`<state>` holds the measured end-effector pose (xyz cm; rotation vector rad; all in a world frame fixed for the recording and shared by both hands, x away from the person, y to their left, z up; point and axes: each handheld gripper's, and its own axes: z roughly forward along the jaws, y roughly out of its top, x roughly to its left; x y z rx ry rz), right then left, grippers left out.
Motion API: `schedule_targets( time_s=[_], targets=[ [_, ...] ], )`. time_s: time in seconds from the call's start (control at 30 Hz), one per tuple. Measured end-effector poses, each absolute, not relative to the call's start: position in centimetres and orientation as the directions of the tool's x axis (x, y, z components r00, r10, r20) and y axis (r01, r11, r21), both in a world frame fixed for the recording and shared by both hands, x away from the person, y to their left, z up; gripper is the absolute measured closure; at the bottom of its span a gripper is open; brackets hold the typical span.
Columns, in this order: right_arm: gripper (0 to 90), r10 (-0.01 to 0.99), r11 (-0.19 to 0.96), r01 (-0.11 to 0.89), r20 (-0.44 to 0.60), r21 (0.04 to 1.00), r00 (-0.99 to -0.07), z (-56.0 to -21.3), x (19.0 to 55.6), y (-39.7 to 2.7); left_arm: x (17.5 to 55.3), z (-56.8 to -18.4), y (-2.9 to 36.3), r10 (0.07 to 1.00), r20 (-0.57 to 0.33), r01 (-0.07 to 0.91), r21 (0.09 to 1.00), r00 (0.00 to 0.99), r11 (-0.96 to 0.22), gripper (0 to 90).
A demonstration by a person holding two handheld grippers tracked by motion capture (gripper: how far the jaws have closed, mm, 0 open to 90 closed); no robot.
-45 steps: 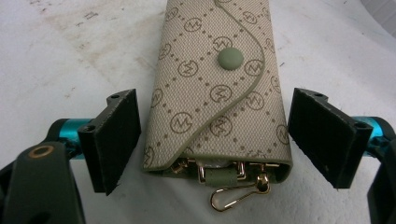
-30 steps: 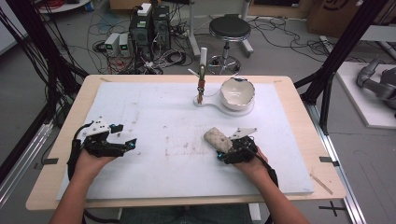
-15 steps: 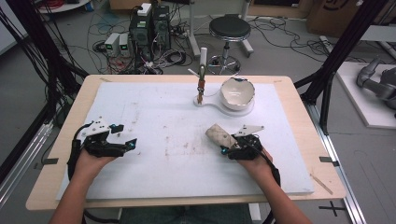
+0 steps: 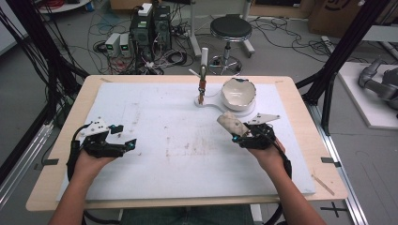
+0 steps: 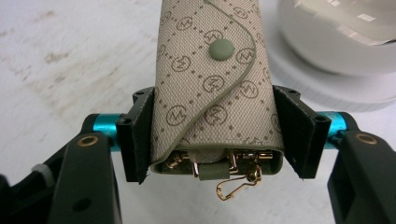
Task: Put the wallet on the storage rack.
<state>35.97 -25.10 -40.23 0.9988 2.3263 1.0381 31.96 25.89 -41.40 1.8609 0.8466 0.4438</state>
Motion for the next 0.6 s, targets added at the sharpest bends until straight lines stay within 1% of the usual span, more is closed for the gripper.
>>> schedule_targets(
  time_s=[0.2,0.43,0.6],
  targets=[
    [36.2,0.769,0.454,0.446,-0.087,0.771,-0.633,-38.5,37.4,-25.9,32.0,-41.5,25.7,0.720,-0.071,0.361,0.897,0.690,-0.257,18.5],
    [36.2,0.782,0.476,0.446,-0.132,0.758,-0.610,-36.5,39.3,-26.0,32.1,-41.4,25.8,0.718,-0.067,0.357,0.897,0.692,-0.260,18.5],
    [36.2,0.794,0.486,0.456,-0.158,0.746,-0.587,-35.7,40.7,-25.9,32.1,-41.4,25.8,0.720,-0.068,0.357,0.898,0.691,-0.258,18.5]
  ],
)
